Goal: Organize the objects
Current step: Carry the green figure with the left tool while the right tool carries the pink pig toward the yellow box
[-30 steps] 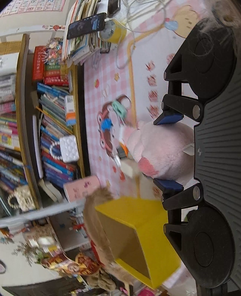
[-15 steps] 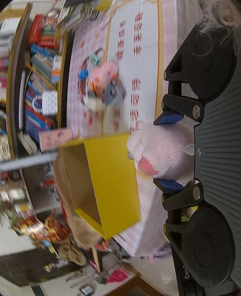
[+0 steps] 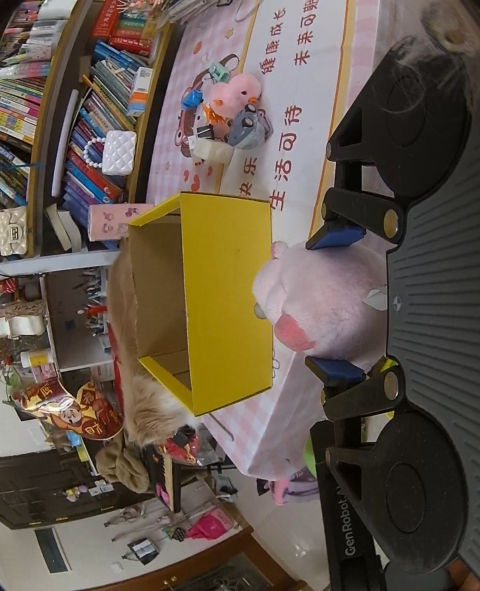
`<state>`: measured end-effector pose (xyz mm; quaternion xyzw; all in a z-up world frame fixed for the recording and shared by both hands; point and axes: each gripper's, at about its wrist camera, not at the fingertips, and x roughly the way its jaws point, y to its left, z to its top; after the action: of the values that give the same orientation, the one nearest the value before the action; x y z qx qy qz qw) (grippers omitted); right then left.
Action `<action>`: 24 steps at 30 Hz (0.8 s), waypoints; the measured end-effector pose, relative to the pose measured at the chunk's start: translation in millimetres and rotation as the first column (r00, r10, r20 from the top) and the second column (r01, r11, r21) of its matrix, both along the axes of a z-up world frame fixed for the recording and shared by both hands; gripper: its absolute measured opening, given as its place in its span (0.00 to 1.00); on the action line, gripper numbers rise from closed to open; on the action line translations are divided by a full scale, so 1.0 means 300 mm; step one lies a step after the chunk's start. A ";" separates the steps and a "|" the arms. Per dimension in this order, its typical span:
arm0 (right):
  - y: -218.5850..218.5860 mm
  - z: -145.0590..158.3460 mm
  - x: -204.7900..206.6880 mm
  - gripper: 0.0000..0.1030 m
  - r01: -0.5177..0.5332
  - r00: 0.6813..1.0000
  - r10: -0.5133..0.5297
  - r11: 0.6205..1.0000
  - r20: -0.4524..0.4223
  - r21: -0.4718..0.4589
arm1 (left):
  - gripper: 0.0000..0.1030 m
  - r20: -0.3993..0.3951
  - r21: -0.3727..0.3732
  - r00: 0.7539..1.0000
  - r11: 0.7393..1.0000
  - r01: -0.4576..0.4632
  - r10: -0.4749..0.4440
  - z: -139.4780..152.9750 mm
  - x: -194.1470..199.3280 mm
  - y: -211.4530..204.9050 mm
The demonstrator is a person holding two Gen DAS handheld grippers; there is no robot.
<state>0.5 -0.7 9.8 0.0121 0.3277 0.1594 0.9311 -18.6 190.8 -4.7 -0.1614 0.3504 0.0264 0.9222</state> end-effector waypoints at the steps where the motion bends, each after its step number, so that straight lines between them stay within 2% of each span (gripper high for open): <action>1: -0.001 0.002 -0.001 0.54 0.004 1.000 -0.004 1.000 0.002 -0.002 | 0.66 0.005 0.003 1.000 1.000 0.003 -0.003 0.003 0.002 0.000; 14: -0.004 0.020 0.032 0.55 0.018 1.000 -0.018 0.999 -0.011 -0.039 | 0.66 0.041 0.025 0.999 1.000 0.017 -0.018 0.045 0.041 0.006; 24: -0.009 0.034 0.109 0.55 0.031 0.999 -0.031 0.999 -0.018 -0.010 | 0.66 0.067 0.058 0.997 0.998 0.037 -0.041 0.082 0.113 0.002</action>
<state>33.3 -3.5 20.0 0.0144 0.3368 0.1431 0.9305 15.3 191.3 20.1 -0.1293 0.3209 0.0127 0.9382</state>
